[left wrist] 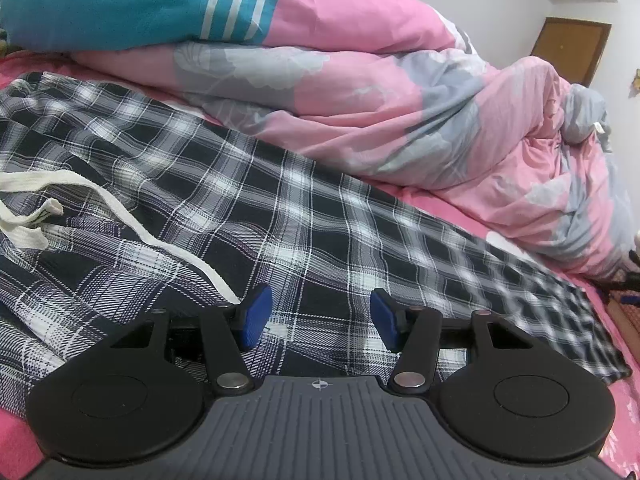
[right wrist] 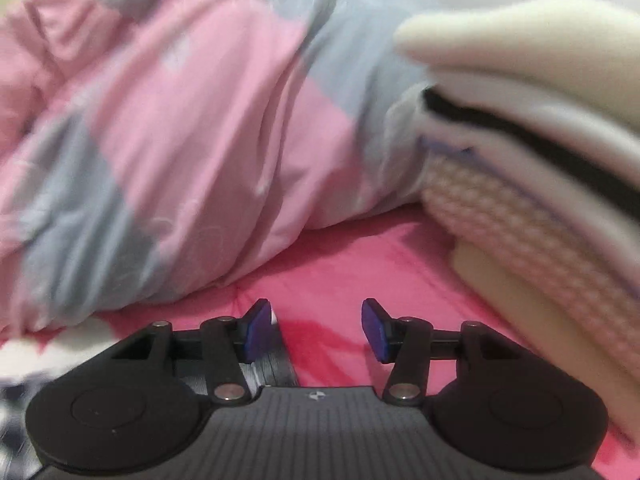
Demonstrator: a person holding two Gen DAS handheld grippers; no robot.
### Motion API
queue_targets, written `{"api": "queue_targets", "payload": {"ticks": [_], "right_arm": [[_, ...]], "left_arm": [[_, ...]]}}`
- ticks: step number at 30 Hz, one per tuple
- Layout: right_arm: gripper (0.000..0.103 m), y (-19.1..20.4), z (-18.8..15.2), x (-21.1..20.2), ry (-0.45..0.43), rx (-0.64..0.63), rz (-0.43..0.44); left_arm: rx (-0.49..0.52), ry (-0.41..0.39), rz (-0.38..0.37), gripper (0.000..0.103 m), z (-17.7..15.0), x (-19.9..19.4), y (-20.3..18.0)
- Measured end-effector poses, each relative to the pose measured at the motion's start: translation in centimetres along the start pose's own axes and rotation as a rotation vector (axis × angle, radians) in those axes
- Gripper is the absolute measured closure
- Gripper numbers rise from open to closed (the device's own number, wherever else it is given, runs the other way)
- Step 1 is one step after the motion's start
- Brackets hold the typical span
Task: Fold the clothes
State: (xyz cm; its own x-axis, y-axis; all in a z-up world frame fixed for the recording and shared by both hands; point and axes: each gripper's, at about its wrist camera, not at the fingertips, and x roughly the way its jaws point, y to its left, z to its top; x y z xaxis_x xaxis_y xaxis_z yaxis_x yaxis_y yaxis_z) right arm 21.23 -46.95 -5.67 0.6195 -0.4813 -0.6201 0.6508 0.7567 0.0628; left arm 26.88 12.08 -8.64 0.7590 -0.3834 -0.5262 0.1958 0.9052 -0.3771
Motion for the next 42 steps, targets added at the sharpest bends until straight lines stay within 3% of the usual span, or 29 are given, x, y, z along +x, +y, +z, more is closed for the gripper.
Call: {"api": "queue_targets", "payload": {"ticks": [6,10,15,20,24,28,31,32,35,39,42], "right_arm": [[0.049,-4.5,0.1,-12.2,-0.118,0.014,0.051],[0.043,-5.9,0.8,-22.9,-0.24,-0.076,0.074],[0.04,-4.9,-0.2,-35.8,-0.374,-0.239,0.109],[0.039,-2.0,-1.1,-43.7,-0.443,-0.324,0.199],[0.039,2.1,-3.1,-44.4,-0.427,-0.382,0.371],[0.039,7.3,-6.9,-41.6,-0.302,-0.437,0.575],[0.039,11.9,-10.7,-39.0,-0.195,-0.518,0.706],[0.04,13.5,-12.0,-38.2,-0.163,-0.546,0.745],[0.043,18.8,-16.4,-36.6,-0.084,-0.655,0.842],[0.046,25.3,-20.8,-35.8,-0.066,-0.795,0.908],[0.052,29.3,-22.9,-35.0,-0.081,-0.879,0.914]], "left_arm": [[-0.032,-0.002,-0.007,0.048,0.2,-0.3,0.2],[-0.046,-0.01,-0.013,0.048,0.4,-0.9,0.0],[-0.042,-0.053,-0.03,0.048,0.5,-3.3,-0.8],[-0.066,-0.045,-0.027,0.048,0.2,-8.1,-2.2],[-0.077,-0.056,-0.051,0.048,0.0,-15.5,-1.2],[-0.061,-0.105,0.065,0.048,2.7,-23.5,3.8],[-0.045,-0.088,0.217,0.046,5.0,-26.8,8.1],[-0.046,-0.057,0.276,0.046,5.8,-27.2,9.9],[-0.073,0.009,0.337,0.042,6.7,-26.3,14.7],[-0.214,0.031,0.333,0.042,6.1,-23.1,19.7],[-0.329,0.033,0.27,0.042,6.0,-20.6,22.2]]}}
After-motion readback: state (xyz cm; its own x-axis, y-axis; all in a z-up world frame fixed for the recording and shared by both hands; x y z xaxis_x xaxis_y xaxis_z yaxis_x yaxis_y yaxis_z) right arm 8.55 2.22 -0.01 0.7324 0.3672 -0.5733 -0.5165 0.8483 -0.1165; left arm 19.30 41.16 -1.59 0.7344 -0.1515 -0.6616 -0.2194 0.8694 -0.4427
